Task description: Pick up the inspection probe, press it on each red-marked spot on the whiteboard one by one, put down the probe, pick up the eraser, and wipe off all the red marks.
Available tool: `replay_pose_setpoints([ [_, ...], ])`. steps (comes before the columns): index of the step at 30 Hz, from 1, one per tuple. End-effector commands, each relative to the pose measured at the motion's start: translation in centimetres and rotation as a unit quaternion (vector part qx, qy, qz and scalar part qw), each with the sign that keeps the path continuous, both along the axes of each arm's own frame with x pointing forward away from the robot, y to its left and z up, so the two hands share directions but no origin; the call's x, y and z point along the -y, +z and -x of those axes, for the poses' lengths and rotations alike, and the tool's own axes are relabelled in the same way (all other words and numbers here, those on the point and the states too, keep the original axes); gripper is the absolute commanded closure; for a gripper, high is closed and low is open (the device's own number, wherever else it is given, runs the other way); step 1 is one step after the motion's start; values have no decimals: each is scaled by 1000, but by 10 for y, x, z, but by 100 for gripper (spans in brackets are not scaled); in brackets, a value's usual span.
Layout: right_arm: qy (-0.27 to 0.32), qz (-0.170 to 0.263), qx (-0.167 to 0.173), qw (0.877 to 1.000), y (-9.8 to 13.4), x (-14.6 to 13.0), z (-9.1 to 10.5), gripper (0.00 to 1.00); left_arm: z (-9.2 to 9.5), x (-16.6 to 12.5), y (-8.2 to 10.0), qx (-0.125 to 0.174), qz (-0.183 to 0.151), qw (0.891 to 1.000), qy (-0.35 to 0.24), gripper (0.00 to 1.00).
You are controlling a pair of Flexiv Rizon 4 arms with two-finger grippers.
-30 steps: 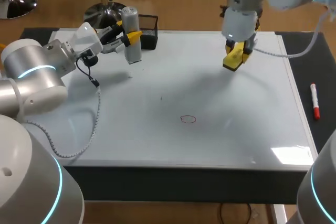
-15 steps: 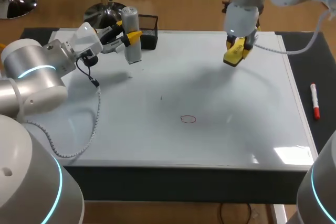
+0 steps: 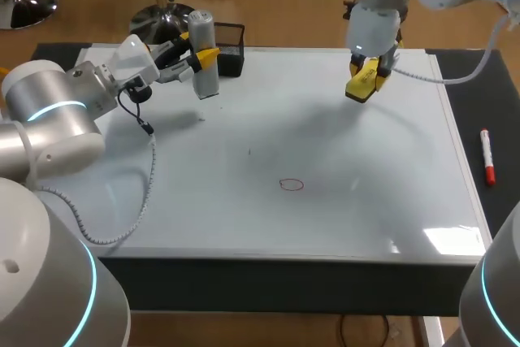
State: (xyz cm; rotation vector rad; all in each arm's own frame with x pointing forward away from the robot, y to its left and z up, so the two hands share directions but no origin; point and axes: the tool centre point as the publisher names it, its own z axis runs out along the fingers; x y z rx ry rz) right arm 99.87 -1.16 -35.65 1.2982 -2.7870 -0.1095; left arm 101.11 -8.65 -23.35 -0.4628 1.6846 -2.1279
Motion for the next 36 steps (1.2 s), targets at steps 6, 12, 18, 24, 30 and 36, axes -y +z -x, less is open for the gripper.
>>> replay_pose_setpoints([
  [6,1,2,-1,1000,1,0,-1,100,2,3,2,3,1,1000,1,100],
  [12,1,2,-1,1000,1,0,-1,100,19,25,9,19,8,999,-31,100],
  [18,1,2,-1,1000,1,0,-1,100,43,52,11,22,8,996,-83,100],
  [24,1,2,-1,1000,1,0,-1,100,73,76,13,17,14,991,-129,100],
  [30,1,2,-1,1000,1,0,-1,100,104,97,13,16,15,985,-170,100],
  [36,1,2,-1,1000,1,0,-1,100,139,120,10,13,24,977,-209,100],
])
